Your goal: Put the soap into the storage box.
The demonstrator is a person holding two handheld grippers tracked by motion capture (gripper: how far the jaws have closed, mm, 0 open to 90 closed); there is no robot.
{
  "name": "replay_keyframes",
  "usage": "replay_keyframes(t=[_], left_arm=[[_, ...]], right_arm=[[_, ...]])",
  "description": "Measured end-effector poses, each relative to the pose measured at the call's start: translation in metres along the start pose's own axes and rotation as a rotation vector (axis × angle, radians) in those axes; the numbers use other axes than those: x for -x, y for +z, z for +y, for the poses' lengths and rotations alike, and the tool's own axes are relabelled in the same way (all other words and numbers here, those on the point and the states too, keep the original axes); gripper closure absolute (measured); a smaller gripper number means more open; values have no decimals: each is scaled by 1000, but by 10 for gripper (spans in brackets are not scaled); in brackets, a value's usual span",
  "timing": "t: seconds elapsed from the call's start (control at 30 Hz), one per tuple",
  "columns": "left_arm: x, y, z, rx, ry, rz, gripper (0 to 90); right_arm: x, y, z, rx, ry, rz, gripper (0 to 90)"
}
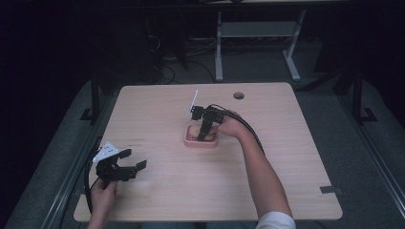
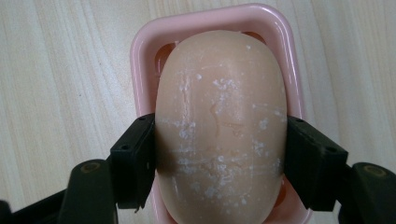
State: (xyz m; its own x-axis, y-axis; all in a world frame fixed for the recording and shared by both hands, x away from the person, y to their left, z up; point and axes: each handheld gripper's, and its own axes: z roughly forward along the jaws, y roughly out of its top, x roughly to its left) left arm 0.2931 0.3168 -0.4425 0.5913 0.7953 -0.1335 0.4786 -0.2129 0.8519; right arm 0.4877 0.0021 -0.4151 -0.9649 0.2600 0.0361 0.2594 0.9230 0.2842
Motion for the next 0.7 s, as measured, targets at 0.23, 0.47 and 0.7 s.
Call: replay_keyframes(t=[0.23, 0.47, 0.7], left_arm=[[0, 0, 0, 2, -2, 0, 143], [0, 0, 0, 2, -4, 0, 143], [0, 0, 0, 6, -12, 0, 142]], right_arm=[[0, -1, 0, 0, -1, -1, 316], [0, -1, 0, -2, -2, -1, 316], [0, 0, 1, -3, 0, -3, 318]])
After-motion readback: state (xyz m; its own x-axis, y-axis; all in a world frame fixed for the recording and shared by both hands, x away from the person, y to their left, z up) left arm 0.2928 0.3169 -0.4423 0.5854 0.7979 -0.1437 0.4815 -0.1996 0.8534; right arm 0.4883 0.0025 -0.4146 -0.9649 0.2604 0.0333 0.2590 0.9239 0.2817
